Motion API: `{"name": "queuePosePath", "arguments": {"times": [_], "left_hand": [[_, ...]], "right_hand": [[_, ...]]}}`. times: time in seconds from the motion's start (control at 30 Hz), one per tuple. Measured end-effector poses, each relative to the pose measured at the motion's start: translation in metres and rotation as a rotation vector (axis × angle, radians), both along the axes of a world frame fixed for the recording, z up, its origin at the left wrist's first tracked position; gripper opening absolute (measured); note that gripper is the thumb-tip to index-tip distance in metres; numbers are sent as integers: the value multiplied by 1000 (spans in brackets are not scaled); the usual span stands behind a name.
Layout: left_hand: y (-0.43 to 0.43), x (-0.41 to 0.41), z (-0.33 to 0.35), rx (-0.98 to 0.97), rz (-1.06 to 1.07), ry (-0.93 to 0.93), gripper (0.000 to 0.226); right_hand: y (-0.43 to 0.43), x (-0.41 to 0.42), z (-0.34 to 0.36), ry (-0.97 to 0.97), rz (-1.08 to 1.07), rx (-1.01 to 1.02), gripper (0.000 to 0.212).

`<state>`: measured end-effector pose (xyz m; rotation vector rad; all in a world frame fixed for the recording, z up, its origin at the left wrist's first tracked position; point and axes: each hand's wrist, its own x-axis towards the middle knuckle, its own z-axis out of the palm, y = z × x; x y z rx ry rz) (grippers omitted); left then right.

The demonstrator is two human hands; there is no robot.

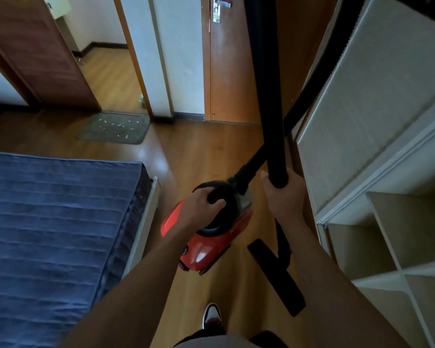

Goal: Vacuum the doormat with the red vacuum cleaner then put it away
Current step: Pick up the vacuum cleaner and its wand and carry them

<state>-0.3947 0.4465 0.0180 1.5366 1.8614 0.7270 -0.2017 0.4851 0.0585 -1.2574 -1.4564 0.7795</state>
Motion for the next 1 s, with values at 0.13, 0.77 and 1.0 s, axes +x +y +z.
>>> {"name": "queuePosePath", "arguments": {"times": [0.13, 0.77, 1.0], "left_hand": [[61, -19, 7, 35, 4, 23, 13], [377, -82, -21, -62, 217, 38, 13], [467, -125, -15, -38, 348, 8, 20]], "right_hand": [[62, -20, 7, 12, 7, 6, 40], [424, -96, -32, -2, 127, -92, 30], [539, -151, -31, -32, 253, -133, 41]]}}
